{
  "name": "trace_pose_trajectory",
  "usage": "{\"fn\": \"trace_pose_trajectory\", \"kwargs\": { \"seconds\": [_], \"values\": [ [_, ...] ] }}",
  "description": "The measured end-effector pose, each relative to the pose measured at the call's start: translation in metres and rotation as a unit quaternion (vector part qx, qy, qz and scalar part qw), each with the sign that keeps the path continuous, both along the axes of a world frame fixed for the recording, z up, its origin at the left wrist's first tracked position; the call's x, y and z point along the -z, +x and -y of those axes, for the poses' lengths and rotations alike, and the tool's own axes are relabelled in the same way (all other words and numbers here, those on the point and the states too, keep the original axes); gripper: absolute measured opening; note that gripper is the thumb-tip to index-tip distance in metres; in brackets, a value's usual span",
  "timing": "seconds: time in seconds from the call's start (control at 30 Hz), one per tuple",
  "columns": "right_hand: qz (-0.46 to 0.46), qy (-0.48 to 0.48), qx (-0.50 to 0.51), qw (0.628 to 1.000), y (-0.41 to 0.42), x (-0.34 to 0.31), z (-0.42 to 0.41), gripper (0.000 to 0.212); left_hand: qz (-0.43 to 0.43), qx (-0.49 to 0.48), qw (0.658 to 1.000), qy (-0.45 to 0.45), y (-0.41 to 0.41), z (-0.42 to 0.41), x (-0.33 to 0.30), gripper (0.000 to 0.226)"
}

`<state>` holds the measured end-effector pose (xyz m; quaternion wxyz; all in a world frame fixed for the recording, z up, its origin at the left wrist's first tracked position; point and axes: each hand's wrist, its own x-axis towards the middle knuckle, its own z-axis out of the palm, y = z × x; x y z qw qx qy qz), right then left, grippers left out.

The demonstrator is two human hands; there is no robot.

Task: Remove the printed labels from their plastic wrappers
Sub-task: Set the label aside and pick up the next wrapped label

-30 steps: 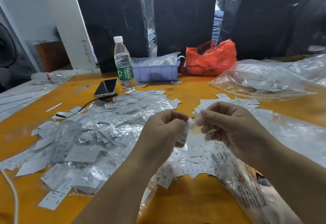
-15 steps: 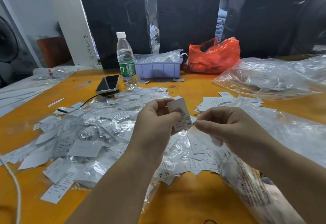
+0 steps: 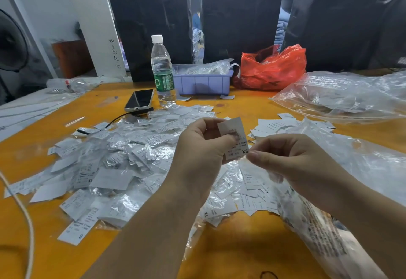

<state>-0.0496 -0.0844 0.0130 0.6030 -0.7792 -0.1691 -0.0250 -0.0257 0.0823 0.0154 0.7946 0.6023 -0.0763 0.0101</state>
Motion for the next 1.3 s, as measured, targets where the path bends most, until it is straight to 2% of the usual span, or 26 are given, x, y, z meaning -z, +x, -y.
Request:
{"fn": "trace_pose_trajectory", "kwargs": {
  "seconds": [0.2,0.4,0.47,0.57,0.73,0.93,1.1,1.3],
  "values": [
    [0.010,-0.008,0.000,1.000,-0.0013,0.0002,0.0007,0.015,0.005,-0.008,1.000,-0.001,0.0006,0.0000,0.0015,0.027],
    [0.035,0.001,0.026,0.999,0.0017,0.0009,0.0016,0.022,-0.007,0.054,0.998,-0.011,0.0001,0.0019,-0.0007,0.026],
    [0.045,0.006,0.035,0.998,0.0027,0.0015,0.0023,0.025,0.000,0.052,0.998,0.039,-0.0003,0.0001,-0.0003,0.023],
    [0.051,0.010,0.039,0.998,0.0037,0.0021,0.0031,0.027,0.047,0.042,0.983,0.171,-0.0019,-0.0015,0.0018,0.014],
    [0.020,0.028,0.003,0.999,0.0049,0.0014,0.0046,0.027,0.088,0.042,0.971,0.217,-0.0042,0.0005,0.0032,0.012],
    [-0.010,0.045,-0.031,0.998,0.0044,0.0024,0.0042,0.026,0.098,0.003,0.967,0.234,-0.0051,-0.0003,0.0021,0.013],
    [-0.014,0.054,-0.013,0.998,0.0052,0.0036,0.0036,0.036,0.102,0.007,0.965,0.242,-0.0046,-0.0001,0.0007,0.015],
    [-0.012,0.039,-0.016,0.999,0.0051,0.0039,0.0036,0.028,0.096,0.018,0.968,0.232,-0.0052,-0.0003,0.0014,0.011]
  ]
}}
